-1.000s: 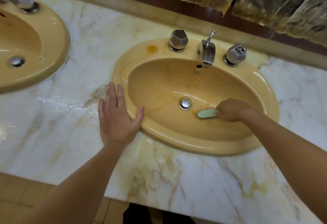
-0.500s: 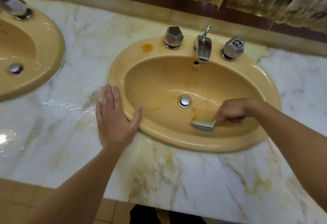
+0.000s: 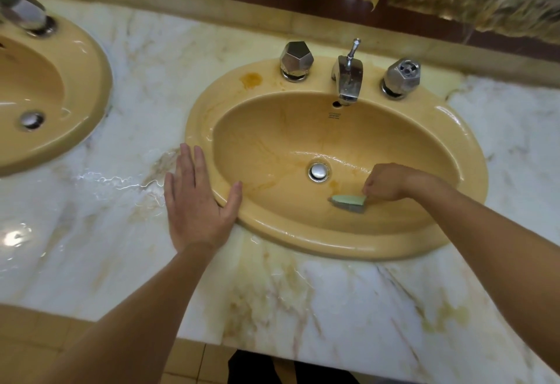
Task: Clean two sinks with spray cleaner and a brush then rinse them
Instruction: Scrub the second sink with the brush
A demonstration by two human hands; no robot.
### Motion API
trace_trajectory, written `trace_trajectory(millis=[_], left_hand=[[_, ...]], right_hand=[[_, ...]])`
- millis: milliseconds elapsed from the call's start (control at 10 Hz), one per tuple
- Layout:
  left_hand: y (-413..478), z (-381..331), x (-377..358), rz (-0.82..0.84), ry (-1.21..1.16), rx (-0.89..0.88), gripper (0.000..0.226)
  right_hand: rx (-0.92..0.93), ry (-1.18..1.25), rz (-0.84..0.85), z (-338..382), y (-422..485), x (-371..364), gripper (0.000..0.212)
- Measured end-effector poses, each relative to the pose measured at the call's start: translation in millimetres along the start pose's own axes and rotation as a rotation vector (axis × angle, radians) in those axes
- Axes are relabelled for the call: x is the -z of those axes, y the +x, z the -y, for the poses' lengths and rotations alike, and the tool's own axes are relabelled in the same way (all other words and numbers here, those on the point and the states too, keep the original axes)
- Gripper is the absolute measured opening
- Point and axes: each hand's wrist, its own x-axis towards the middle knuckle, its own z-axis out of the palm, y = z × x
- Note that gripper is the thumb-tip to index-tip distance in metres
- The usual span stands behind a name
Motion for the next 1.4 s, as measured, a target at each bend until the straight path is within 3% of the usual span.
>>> trace_trajectory(millis=[100, 200, 300, 400, 600, 700, 800, 900, 1000, 1100, 1200, 1300, 1400], left_hand=[[0, 0, 0, 0.0, 0.004, 0.001, 0.089], [0, 0, 0, -0.001, 0.006, -0.001, 0.089], [0, 0, 0, 0.0, 0.01, 0.001, 0.089], [0, 0, 0, 0.0, 0.007, 0.001, 0.089], [1, 0, -1, 0.006, 0.009, 0.005, 0.09], [0, 0, 0, 0.005, 0.009, 0.004, 0.09], [1, 1, 0, 0.003, 0.01, 0.0, 0.089], [1, 1, 0, 0.004, 0.008, -0.003, 0.089], [0, 1, 0, 0.003, 0.007, -0.004, 0.089], [0, 1, 0, 0.003, 0.012, -0.005, 0.089], [0, 1, 0, 0.005, 0.008, -0.004, 0.089], [1, 1, 0, -0.002, 0.001, -0.006, 0.089], [0, 0, 0, -0.009, -0.004, -0.008, 0.088]], right_hand=[[0.082, 0.114, 0.134, 8, -3, -6, 0.03], [0.089, 0.095, -0.007, 7, -3, -10, 0.033], [0.166, 0.164, 0.111, 14, -7, -13, 0.028], [0.142, 0.094, 0.012, 16, -8, -13, 0.033], [0.182, 0.084, 0.046, 23, -6, -17, 0.033], [0.15, 0.077, -0.111, 26, -4, -17, 0.038], [0.202, 0.051, 0.08, 24, -9, -12, 0.028], [0.065, 0.035, -0.13, 10, -11, -4, 0.034], [0.05, 0.032, 0.071, -4, -12, 5, 0.029], [-0.04, -0.055, -0.064, -15, -14, 15, 0.028], [0.021, 0.039, 0.181, -18, -21, 23, 0.023], [-0.04, -0.066, 0.141, -23, -25, 31, 0.034], [-0.008, -0.024, 0.148, -21, -27, 30, 0.036]])
